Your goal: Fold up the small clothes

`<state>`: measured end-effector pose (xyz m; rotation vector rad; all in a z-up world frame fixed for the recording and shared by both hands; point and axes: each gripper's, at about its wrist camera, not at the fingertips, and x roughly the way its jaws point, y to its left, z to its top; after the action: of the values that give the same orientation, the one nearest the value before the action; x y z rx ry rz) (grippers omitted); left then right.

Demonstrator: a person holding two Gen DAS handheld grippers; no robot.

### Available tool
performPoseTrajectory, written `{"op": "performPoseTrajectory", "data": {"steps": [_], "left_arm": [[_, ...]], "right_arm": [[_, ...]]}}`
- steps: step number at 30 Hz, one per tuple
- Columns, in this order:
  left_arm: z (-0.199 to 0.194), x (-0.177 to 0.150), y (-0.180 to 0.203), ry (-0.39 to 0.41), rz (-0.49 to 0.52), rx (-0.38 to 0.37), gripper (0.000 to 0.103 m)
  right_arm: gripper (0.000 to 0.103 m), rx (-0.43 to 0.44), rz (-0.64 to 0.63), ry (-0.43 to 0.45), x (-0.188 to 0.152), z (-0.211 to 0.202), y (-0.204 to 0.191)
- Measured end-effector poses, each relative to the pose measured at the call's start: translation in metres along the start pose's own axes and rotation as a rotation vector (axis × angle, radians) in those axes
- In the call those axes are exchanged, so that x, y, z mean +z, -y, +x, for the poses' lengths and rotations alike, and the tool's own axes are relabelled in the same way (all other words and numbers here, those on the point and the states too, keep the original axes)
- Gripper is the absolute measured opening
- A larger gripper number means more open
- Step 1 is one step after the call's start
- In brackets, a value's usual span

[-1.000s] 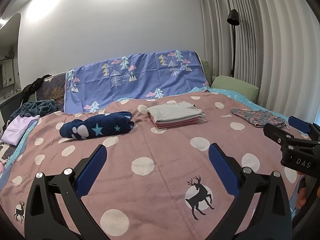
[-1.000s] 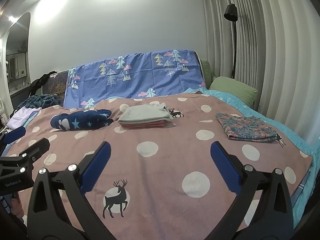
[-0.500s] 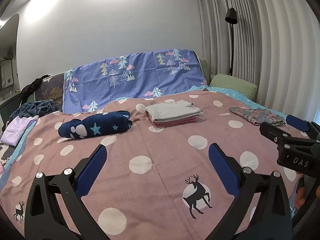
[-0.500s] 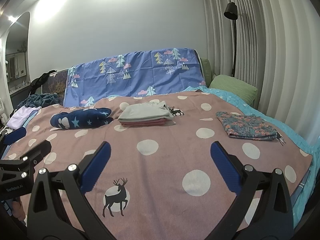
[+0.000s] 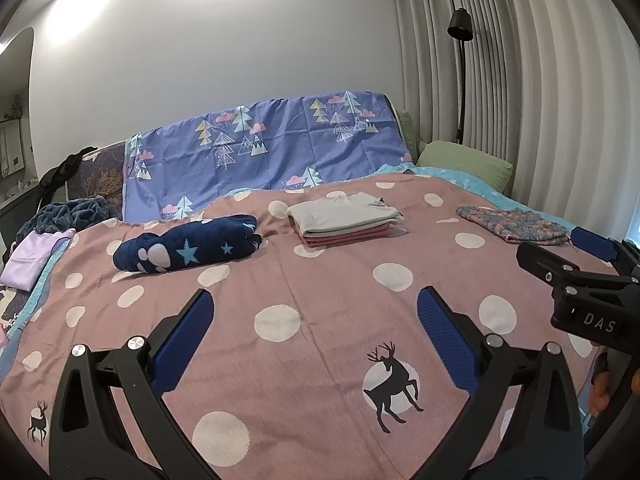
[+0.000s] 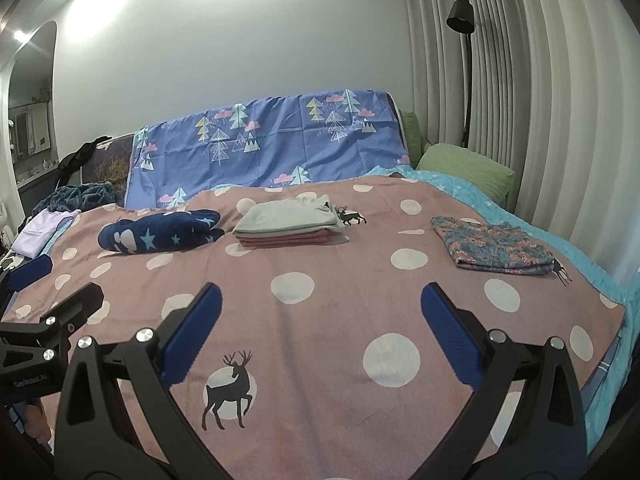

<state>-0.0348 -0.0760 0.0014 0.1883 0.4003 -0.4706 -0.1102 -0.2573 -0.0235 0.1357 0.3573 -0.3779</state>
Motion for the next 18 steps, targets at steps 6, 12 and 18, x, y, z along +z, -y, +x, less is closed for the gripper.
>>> {"op": "performPoseTrajectory", "data": {"steps": [6,12,18], "left_arm": [[0.0024,-0.0019,0.0005,-0.009,0.003,-0.003,0.102],[0.0049,-0.0034,-0.0004,-0.017,0.002,-0.001,0.102],[0.0074,-0.0049,-0.0004,-0.024,-0.002,-0.005,0.102]], "right_arm": [[0.101,0.001,-0.002,-0.004,-0.0005,0.0008,0.0002],[0.101,0.0,-0.004,-0.008,-0.0009,0.003,-0.0002],[0.101,-0.004,-0.01,-0.013,-0.002,0.0047,-0.0007]]}}
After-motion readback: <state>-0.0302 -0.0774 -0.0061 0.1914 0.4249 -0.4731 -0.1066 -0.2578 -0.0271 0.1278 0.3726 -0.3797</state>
